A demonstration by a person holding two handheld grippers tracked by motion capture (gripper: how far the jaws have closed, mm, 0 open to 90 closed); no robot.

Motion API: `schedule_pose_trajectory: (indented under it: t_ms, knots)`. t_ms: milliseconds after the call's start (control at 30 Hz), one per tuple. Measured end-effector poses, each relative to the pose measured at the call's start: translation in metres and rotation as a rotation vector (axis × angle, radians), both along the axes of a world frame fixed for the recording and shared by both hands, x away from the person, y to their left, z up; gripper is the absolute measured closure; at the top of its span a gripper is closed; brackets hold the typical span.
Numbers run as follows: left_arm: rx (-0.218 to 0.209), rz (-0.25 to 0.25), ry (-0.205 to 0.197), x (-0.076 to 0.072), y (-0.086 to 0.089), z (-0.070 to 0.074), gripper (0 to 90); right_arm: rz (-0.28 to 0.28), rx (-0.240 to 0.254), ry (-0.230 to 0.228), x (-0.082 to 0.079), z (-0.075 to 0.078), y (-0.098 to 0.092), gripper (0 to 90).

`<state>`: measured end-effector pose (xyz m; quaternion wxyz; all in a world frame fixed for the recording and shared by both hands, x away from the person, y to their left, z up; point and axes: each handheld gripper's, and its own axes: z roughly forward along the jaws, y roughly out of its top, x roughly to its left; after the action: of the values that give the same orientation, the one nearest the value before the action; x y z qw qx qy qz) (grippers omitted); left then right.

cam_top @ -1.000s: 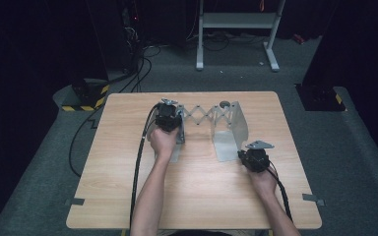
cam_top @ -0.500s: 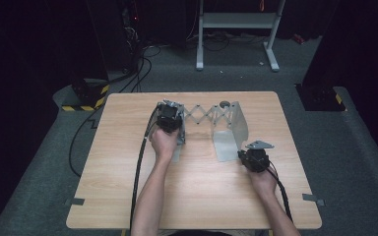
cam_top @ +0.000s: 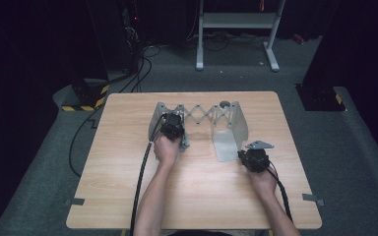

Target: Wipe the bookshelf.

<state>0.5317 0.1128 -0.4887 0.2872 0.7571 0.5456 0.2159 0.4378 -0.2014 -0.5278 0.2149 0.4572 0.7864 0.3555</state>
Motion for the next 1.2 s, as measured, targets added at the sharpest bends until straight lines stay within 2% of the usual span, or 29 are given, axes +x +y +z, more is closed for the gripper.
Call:
schedule_pose_trajectory:
  t_ms: [133,167,200,267,400,633,667,700,733,767,800,833,867,900,1000,1200]
  knots:
    - [-0.010,0.020,-0.027,-0.003,0.005,0.008,80.2,0.000,0.001,0.001,0.000,0.000,0.000,83.7]
    - [-0.030,0.033,-0.059,-0.006,0.011,0.018,80.2,0.000,0.001,0.001,0.000,0.000,0.000,83.6]
    - [-0.030,0.033,-0.059,-0.006,0.011,0.018,80.2,0.000,0.001,0.001,0.000,0.000,0.000,83.6]
    - [-0.078,0.046,-0.085,-0.009,0.016,0.030,80.1,0.000,0.001,0.000,0.000,0.000,0.000,83.7]
    - [-0.072,0.061,-0.139,-0.012,0.018,0.055,80.0,0.000,0.003,0.002,0.000,0.000,0.000,83.7]
    - [-0.088,0.068,-0.169,-0.013,0.021,0.068,80.0,0.001,0.007,0.004,0.000,0.000,-0.001,83.7]
    - [-0.075,0.066,-0.173,-0.013,0.020,0.069,80.0,0.001,0.007,0.004,0.000,0.000,-0.001,83.7]
    - [-0.020,0.059,-0.171,-0.013,0.017,0.064,80.0,0.000,0.008,0.004,0.000,0.000,-0.001,83.8]
    - [-0.020,0.059,-0.171,-0.013,0.017,0.064,80.0,0.000,0.008,0.004,0.000,0.000,-0.001,83.7]
    - [0.018,0.051,-0.156,-0.012,0.016,0.059,80.0,0.000,0.008,0.004,0.000,0.000,-0.001,83.7]
    - [0.023,0.043,-0.145,-0.011,0.017,0.054,80.3,0.001,0.007,0.003,0.000,0.000,-0.001,83.8]
    - [0.038,0.065,-0.123,-0.010,0.017,0.048,80.2,0.002,0.009,0.005,0.000,0.000,-0.001,83.9]
    - [0.038,0.072,-0.112,-0.009,0.019,0.042,80.3,0.004,0.010,0.005,0.000,0.000,-0.001,84.0]
    - [0.034,0.078,-0.083,-0.007,0.021,0.032,80.3,0.005,0.009,0.005,0.000,0.000,-0.001,84.0]
    - [0.019,0.086,-0.065,-0.007,0.023,0.024,80.3,0.005,0.010,0.006,0.000,0.000,0.000,84.0]
    - [0.028,0.091,-0.024,-0.001,0.022,0.011,80.3,0.004,0.006,0.003,0.000,0.000,0.000,84.0]
